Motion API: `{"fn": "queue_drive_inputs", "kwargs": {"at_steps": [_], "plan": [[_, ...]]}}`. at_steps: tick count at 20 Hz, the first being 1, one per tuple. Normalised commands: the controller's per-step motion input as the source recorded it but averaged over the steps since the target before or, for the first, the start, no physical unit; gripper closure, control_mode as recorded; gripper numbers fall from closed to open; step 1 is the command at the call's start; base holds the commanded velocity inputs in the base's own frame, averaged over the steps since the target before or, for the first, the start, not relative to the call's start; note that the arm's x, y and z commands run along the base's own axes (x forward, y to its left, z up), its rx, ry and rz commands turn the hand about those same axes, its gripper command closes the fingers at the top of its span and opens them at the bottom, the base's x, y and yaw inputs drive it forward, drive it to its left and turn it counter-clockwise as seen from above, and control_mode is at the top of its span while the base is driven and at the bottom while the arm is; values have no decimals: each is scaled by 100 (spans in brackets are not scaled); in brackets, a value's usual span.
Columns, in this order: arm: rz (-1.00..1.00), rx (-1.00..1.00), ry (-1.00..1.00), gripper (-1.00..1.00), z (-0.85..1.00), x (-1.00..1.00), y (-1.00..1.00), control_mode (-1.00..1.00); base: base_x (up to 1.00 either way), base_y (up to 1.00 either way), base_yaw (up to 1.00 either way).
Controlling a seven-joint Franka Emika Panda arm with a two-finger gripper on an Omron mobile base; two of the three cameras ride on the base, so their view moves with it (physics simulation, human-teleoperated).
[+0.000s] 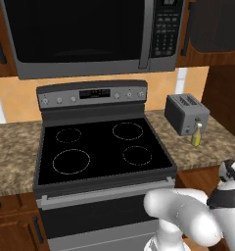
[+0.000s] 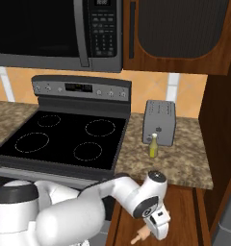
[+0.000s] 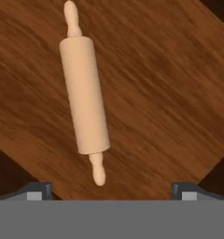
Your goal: Pick the rolling pin from the drawer and place it on the counter.
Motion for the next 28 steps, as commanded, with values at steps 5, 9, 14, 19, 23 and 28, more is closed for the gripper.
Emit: {"fn": "queue_drive_inputs", "kwargs": {"at_steps": [5,9,14,19,23,28], "plan": [[12,0,-6,-100,-40,17,-12,-100,0,0,0],[12,-1,-7,-100,-40,18,-15,-100,0,0,0],[8,0,-8,-100,-29,31,-24,-100,0,0,0],[6,0,0,-100,-21,37,-34,-100,0,0,0],[5,1,0,-100,-28,54,-21,-100,0,0,0],[3,0,-1,100,-30,36,-2,-100,0,0,0]]}}
